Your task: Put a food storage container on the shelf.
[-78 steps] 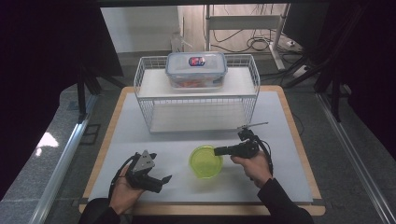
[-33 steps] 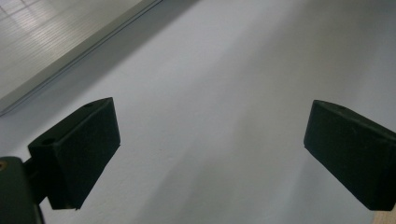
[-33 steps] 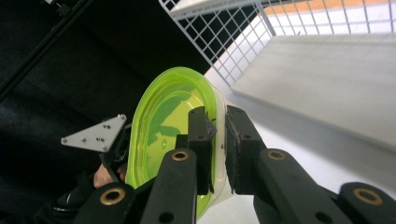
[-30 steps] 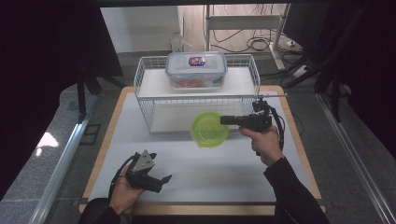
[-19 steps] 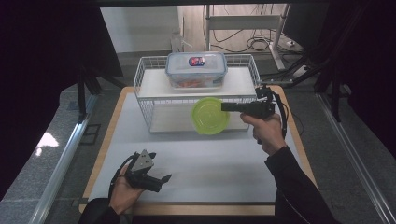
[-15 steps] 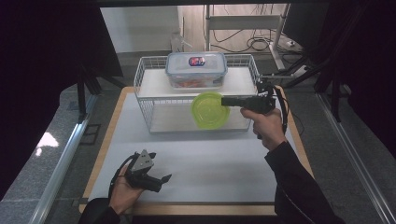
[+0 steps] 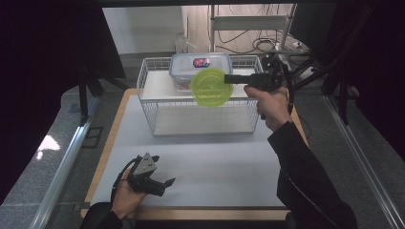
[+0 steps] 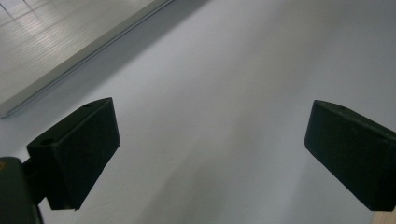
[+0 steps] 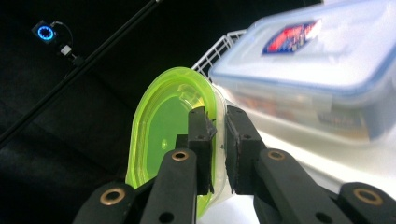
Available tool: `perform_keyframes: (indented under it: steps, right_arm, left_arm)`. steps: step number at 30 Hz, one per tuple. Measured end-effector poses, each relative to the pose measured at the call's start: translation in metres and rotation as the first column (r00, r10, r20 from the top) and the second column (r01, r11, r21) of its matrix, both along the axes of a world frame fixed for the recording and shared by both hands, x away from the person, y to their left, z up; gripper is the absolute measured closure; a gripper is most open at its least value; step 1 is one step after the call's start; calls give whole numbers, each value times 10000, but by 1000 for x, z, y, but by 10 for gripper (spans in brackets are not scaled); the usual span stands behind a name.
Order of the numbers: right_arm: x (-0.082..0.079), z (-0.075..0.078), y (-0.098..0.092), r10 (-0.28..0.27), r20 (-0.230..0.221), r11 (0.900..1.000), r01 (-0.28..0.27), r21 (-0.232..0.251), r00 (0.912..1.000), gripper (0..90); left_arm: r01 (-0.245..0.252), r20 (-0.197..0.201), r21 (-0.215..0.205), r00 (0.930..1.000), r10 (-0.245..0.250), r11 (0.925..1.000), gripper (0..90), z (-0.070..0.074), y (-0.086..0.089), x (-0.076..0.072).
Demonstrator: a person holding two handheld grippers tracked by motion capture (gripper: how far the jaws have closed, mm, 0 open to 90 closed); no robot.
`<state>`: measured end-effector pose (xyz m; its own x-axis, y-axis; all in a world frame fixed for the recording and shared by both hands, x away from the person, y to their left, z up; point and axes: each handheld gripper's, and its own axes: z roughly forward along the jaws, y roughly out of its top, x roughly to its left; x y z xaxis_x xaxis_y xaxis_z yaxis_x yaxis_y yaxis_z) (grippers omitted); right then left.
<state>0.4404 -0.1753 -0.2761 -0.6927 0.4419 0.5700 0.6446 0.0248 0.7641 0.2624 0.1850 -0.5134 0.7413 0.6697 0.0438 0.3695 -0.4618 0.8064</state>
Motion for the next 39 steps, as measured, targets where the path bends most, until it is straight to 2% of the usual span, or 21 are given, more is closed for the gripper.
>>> perform_keyframes:
  steps: [6,19,31,39]
  right_arm:
    - [14,21,10,-283,138,9996,282,71,9995,820]
    - [39,43,23,-952,268,9954,954,-60,9951,820]
    - [68,49,39,-1748,95,9840,1750,-330,9846,819]
    - [86,43,47,-2193,-148,9740,2181,-617,9755,819]
  left_arm:
    - [-4,-4,-52,10000,4,10000,34,0,1,0]
    - [32,-8,-92,10000,-32,10000,34,1,2,0]
    - [93,-25,-134,10000,-93,9999,34,1,2,0]
    - [156,-62,-134,9999,-157,9998,35,1,2,0]
